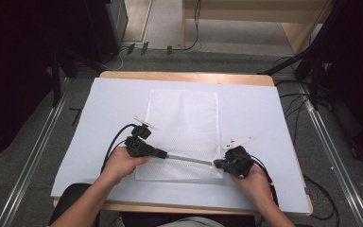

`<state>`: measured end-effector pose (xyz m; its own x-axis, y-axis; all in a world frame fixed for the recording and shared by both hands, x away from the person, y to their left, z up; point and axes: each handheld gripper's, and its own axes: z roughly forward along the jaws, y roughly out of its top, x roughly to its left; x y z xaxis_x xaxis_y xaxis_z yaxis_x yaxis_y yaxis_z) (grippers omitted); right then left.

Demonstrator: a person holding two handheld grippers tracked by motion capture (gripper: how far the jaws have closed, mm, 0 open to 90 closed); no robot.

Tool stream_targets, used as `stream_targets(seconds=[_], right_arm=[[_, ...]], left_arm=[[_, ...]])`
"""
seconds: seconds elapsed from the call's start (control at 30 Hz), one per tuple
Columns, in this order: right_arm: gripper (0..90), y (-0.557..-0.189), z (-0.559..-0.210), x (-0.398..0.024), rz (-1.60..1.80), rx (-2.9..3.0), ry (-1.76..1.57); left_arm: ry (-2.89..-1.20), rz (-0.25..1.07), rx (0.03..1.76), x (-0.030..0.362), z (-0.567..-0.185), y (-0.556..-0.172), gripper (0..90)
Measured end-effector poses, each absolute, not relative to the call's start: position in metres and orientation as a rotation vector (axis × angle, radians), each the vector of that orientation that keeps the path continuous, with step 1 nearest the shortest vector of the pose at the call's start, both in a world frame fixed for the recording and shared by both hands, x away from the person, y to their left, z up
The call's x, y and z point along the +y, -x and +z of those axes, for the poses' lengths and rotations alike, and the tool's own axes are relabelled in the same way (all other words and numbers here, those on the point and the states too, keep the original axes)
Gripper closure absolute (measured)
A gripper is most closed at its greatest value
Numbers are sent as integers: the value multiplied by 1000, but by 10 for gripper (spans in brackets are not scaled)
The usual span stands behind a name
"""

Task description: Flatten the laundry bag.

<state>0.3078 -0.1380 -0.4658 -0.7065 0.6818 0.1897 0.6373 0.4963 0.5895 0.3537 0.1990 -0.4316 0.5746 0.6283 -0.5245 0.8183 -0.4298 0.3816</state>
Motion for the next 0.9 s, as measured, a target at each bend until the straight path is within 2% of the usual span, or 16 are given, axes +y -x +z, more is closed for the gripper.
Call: stream_targets(seconds=[0.9], right_arm=[[900, -310, -466, -138, 1011, 2676, -1132]], left_arm=[[-2153, -385, 1197, 226, -424, -350, 887]])
